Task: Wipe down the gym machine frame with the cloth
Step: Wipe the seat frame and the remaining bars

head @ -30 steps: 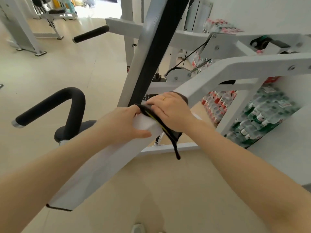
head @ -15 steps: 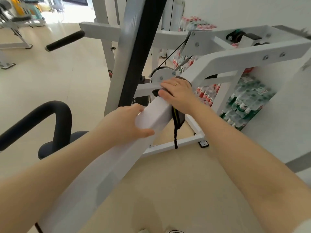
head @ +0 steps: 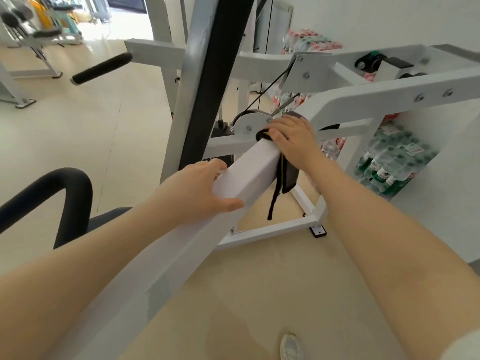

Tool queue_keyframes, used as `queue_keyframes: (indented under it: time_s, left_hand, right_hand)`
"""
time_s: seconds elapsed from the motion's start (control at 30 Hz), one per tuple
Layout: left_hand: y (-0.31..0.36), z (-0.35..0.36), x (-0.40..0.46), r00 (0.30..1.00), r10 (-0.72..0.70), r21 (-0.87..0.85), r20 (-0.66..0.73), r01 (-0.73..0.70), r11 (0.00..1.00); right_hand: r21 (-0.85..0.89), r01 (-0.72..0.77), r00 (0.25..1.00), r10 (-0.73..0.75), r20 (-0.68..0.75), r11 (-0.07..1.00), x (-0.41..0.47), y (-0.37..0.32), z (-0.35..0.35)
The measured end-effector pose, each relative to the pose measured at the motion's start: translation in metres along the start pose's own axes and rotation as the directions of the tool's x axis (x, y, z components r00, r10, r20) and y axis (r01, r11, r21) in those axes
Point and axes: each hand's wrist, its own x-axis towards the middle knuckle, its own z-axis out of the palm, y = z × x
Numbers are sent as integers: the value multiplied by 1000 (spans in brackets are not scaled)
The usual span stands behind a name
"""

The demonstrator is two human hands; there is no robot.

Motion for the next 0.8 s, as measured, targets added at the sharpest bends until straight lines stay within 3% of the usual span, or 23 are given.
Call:
queue_keyframes:
  time_s: [0.07,0.13,0.23,0.33,0.47,0.67,0.8]
  left_hand:
    - [6,1,8,1000,-12,11,-9,12,1000]
    - [9,4,17,999,-21,-2,-28,21,1000]
    - [14,7,27,997,-52,17,-52,52,998]
    - [34,16,52,992,-77,46,-103,82,996]
    - [46,18,71,986,-124,46,-111,129,991]
    - [74,30,105,968,-206,88,-145,220,972]
    - [91,39,126,947,-239,124,-213,269,955]
  right_hand:
    - [12,-86,996,86,0,996,14,10,-3]
    - [-3,-66,998,66,-8,998,17,8,-2]
    - [1,145,986,-144,-83,989,-16,-14,6]
    - [17,377,921,-373,-117,926,-30,-10,6]
    - [12,511,853,-505,-130,860,-1,17,-4]
    - [-18,236,966,-236,-109,972,69,115,-23]
    - [-141,16,990,-35,-136,990,96,159,-35]
